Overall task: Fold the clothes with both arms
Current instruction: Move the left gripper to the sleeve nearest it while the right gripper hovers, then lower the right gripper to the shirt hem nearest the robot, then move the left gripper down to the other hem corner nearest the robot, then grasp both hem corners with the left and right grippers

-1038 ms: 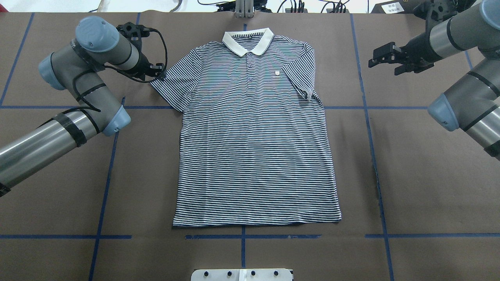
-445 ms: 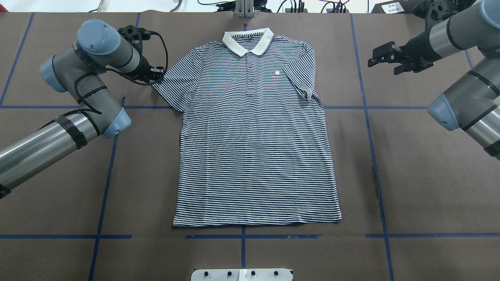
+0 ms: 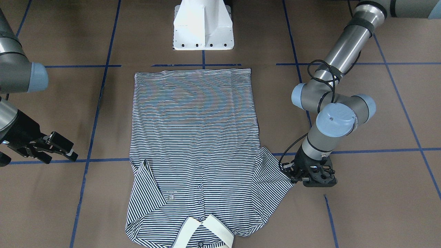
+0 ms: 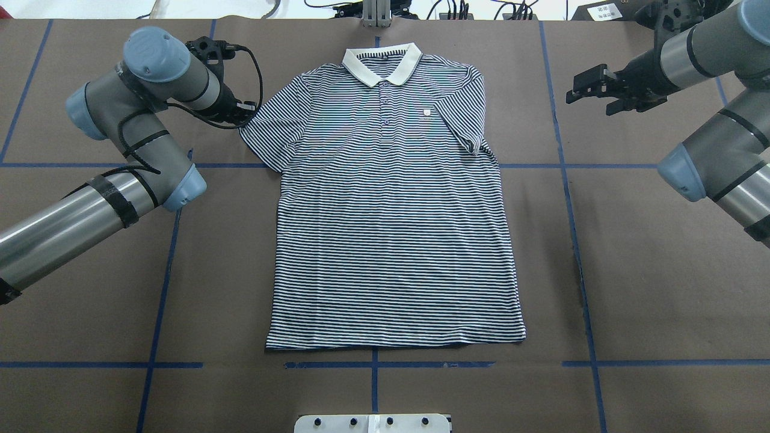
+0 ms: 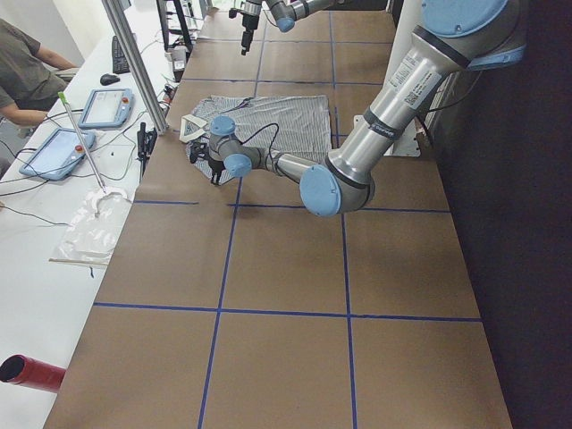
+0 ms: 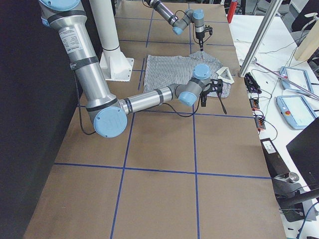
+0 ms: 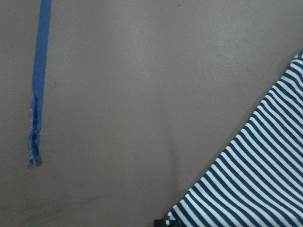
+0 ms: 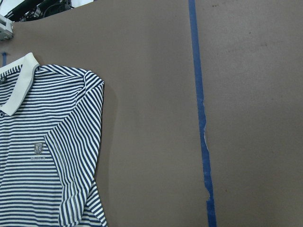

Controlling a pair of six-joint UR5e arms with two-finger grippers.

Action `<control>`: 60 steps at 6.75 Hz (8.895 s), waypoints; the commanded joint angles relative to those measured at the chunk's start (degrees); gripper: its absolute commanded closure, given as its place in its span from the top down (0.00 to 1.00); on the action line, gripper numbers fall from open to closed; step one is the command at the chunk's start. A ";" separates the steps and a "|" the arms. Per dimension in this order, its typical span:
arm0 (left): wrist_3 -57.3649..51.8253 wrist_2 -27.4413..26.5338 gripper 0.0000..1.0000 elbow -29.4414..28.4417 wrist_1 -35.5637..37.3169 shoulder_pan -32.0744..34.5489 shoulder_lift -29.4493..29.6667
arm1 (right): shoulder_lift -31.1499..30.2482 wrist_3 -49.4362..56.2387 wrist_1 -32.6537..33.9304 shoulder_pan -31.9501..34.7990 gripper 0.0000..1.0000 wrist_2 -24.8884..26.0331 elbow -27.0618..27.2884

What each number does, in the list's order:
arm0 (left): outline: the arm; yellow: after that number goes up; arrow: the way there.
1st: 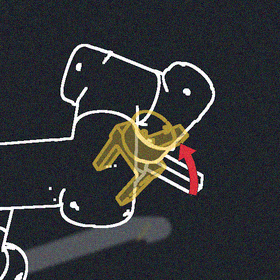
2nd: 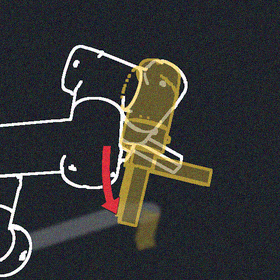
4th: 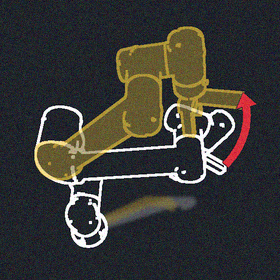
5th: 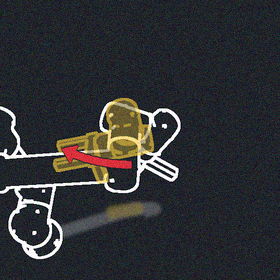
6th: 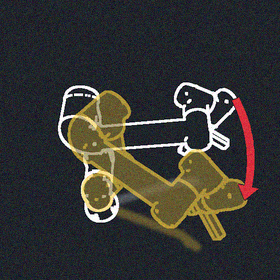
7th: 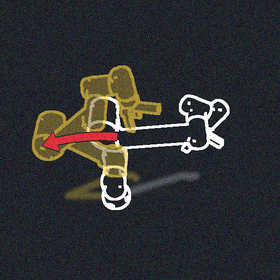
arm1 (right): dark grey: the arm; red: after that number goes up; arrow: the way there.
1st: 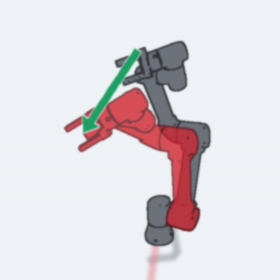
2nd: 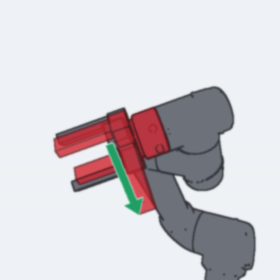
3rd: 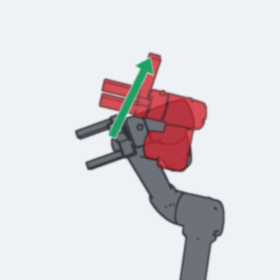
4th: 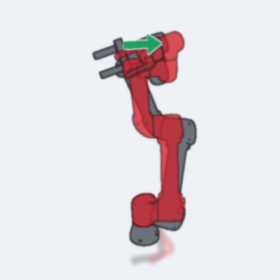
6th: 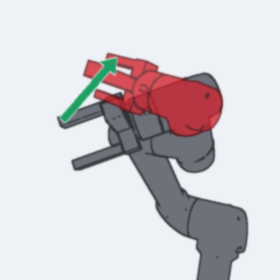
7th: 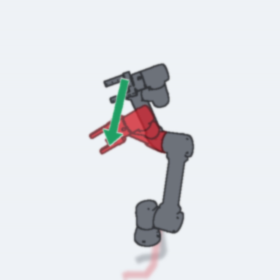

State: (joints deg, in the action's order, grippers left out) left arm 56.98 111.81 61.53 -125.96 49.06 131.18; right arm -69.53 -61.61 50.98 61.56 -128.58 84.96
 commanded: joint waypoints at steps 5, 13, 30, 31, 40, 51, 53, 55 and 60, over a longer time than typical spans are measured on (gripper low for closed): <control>10.08 -2.98 0.00 -2.96 5.46 -3.53 12.76 | 1.15 0.00 0.53 -0.12 1.00 0.17 -0.49; 16.05 -3.71 0.69 20.12 0.01 -8.88 -0.26 | 0.72 -18.89 0.97 -6.67 1.00 4.70 4.58; 17.99 1.30 0.75 32.34 -0.08 -10.48 -13.14 | -10.10 -58.62 45.62 -55.14 0.53 50.00 32.56; 17.99 1.30 0.75 32.43 -0.08 -10.47 -13.14 | -10.10 -58.71 45.62 -55.14 0.14 49.92 32.47; 31.03 -11.15 0.77 57.09 15.40 -23.34 -28.52 | -10.01 -58.09 48.08 -53.82 0.00 48.42 39.85; 38.30 -20.06 0.43 51.41 24.18 -38.86 -25.36 | -8.96 -57.92 53.09 -54.09 0.00 48.33 39.85; 38.21 -19.97 0.00 51.41 24.18 -38.78 -25.36 | -8.96 -57.92 53.09 -54.09 0.00 48.33 39.85; 38.21 -19.79 0.00 52.72 24.18 -38.43 -24.49 | -8.87 -57.92 53.09 -54.18 0.00 48.24 39.85; 38.82 -19.79 0.00 67.22 24.27 -37.72 -34.31 | -9.57 -57.92 53.09 -58.47 0.00 47.20 44.84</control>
State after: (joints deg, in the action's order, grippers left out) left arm 95.42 92.02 126.19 -101.69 11.35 98.97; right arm -78.87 -119.49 104.03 4.87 -80.72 127.93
